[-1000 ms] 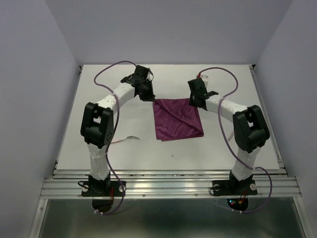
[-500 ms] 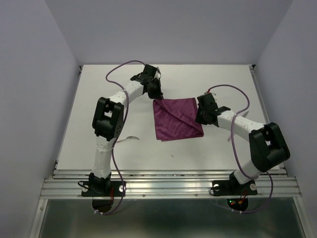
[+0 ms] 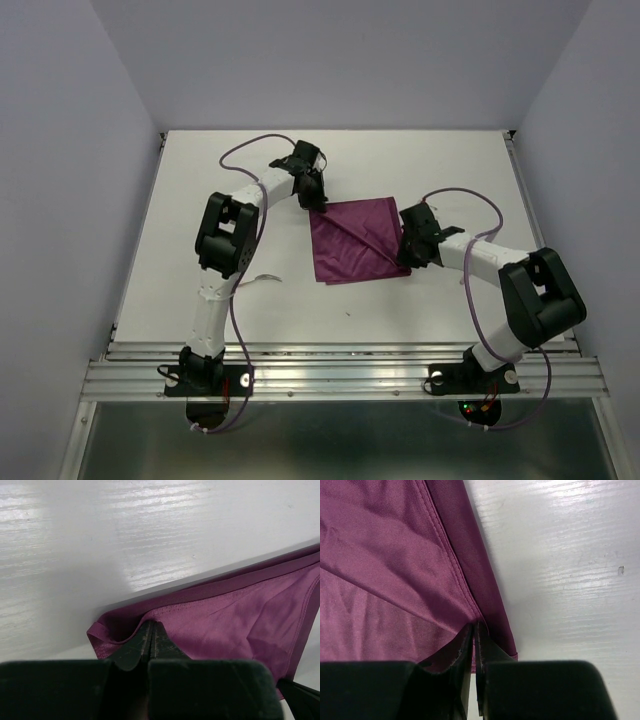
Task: Fold the napkin into a case and place the utensils inside
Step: Smooth out the upper triangle-folded napkin at the center of the board.
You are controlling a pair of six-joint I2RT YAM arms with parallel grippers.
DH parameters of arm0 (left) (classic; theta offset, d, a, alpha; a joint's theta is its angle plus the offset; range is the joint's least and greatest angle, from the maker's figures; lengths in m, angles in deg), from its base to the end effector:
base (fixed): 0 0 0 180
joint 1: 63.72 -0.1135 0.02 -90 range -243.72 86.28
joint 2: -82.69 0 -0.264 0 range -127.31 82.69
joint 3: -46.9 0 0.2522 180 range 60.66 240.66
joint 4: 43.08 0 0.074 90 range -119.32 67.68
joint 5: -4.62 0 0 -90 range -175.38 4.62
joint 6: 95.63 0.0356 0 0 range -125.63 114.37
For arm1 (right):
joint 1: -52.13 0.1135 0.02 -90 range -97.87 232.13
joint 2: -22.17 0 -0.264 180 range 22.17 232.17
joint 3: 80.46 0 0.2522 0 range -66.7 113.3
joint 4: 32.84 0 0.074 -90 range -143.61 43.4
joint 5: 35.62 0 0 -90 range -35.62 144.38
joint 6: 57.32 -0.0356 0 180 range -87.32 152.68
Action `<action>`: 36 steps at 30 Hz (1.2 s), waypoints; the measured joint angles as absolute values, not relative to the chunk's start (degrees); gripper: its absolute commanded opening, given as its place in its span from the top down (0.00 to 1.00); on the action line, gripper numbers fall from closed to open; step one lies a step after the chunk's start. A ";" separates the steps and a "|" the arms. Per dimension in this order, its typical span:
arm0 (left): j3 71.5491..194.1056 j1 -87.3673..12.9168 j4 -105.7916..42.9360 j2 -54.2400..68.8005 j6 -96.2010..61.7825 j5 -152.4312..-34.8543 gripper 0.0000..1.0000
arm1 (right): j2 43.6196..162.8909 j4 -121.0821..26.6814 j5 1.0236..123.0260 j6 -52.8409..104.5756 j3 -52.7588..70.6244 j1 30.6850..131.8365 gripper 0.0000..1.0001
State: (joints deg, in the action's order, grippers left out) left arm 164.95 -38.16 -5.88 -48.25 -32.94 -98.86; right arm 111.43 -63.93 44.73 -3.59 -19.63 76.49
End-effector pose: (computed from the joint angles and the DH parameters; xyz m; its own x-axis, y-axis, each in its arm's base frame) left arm 0.4552 -0.2269 0.1733 -0.8693 -0.0788 -0.4880 0.1752 0.8740 -0.4532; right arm 0.2700 0.1157 0.1634 -0.8277 0.2655 -0.4944 0.1991 0.9626 0.1836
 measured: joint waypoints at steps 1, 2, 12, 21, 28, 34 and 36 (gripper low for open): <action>164.95 -38.16 -5.84 -48.25 -32.87 -98.77 1.00 | 111.34 -63.95 44.73 -3.59 -19.63 76.49 0.89; 164.95 -38.16 -5.90 -48.23 -32.76 -98.53 1.00 | 111.14 -64.15 44.73 -3.57 -19.61 76.49 0.89; 164.95 -38.16 -4.70 -44.03 -31.85 -95.40 1.00 | 108.39 -65.06 44.97 -3.57 -15.06 76.49 0.89; 163.75 -38.32 -5.12 -40.47 -30.99 -92.63 1.00 | 110.60 -63.34 46.09 -3.74 -15.65 76.49 0.89; 162.30 -38.34 -4.96 -42.24 -30.08 -89.70 1.00 | 113.59 -60.82 46.05 -4.44 -18.63 76.52 0.90; 162.28 -38.34 -5.23 -45.32 -29.86 -88.54 1.00 | 113.55 -59.90 46.07 -4.53 -18.93 76.52 0.90; 162.28 -38.34 -5.18 -45.67 -29.75 -88.17 1.00 | 113.11 -60.65 45.76 -4.44 -18.91 76.52 0.89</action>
State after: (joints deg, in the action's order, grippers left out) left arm 162.28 -38.34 -5.18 -45.67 -29.75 -88.17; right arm 113.11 -60.65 45.76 -4.44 -18.91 76.52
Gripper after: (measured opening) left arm 0.069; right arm 0.103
